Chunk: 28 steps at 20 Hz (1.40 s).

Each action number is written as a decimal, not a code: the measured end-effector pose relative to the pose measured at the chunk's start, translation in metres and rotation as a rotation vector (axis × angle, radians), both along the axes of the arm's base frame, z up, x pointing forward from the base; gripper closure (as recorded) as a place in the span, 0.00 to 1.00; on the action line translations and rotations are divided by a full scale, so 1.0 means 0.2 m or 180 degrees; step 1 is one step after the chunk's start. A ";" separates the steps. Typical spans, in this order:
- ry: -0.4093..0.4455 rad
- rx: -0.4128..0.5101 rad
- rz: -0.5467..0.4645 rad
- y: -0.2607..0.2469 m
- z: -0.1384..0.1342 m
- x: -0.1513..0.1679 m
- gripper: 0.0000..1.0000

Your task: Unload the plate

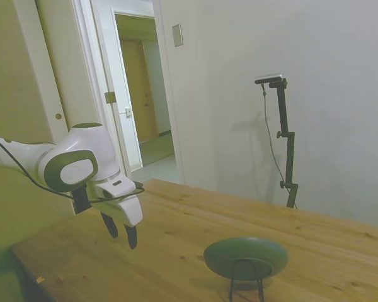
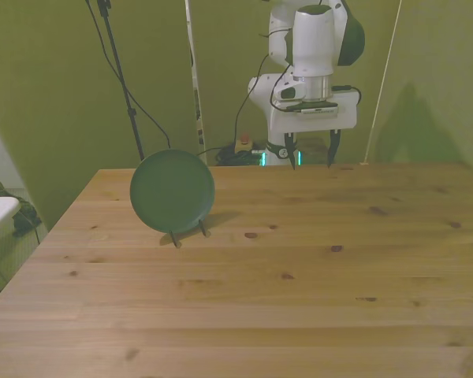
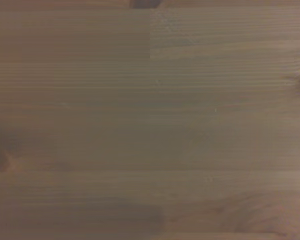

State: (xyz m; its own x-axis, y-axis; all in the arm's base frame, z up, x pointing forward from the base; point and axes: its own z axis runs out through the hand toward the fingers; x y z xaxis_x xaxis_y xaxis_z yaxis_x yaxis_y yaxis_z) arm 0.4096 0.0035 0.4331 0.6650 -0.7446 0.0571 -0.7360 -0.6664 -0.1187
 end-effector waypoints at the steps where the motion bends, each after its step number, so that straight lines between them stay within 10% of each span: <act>1: 0.0002 -0.0010 0.0011 0.00 0.00 0.00 0.00; 28: -0.0457 -0.0728 -0.1916 -1.38 0.72 -0.05 0.00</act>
State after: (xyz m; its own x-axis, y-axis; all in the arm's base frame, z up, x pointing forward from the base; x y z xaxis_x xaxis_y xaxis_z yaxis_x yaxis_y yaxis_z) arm 0.4000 -0.2721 0.5781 0.1103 -0.9426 0.3152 -0.9754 -0.1635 -0.1476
